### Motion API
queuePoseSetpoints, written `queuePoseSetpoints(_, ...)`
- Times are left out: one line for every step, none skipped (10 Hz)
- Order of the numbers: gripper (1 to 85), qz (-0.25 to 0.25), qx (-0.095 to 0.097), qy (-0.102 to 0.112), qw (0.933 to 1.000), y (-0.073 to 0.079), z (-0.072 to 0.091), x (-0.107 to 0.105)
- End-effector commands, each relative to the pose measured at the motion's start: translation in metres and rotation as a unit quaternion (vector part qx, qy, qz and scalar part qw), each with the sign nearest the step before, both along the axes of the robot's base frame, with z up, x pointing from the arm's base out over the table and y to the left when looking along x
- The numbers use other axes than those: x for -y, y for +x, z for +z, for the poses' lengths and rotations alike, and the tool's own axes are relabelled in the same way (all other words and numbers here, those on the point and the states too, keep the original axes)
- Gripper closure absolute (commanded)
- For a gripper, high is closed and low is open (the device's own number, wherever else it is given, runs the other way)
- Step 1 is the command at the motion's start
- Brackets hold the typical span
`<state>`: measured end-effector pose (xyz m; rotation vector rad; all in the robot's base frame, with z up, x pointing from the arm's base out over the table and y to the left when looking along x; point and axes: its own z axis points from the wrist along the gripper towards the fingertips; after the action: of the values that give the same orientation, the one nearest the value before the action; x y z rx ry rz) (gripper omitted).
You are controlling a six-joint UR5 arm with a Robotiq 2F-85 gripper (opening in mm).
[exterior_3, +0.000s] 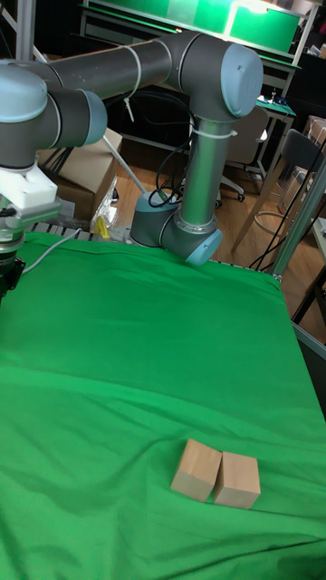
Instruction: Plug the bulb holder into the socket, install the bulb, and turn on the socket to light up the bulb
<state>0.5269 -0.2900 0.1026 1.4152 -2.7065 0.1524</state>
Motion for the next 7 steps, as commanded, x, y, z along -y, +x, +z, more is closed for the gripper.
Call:
queuePoseSetpoints(84.7,-0.064,0.011,0.003,0.9979,0.002,0.001,-0.002)
queuePoseSetpoints(84.7,-0.076,0.012,-0.006,0.997,0.0017,0.0043,-0.0001)
queuePoseSetpoints(84.7,-0.091,0.013,-0.012,0.9957,0.0018,0.0064,-0.0005)
queuePoseSetpoints(84.7,-0.108,0.014,-0.008,0.9941,0.0025,0.0048,-0.004)
queuePoseSetpoints(84.7,-0.119,0.019,-0.004,0.9927,0.005,0.0031,-0.0058)
queuePoseSetpoints(84.7,-0.13,0.022,-0.002,0.9912,0.006,0.0026,-0.007)
queuePoseSetpoints(84.7,-0.138,0.024,-0.001,0.9902,0.0067,0.0021,-0.0078)
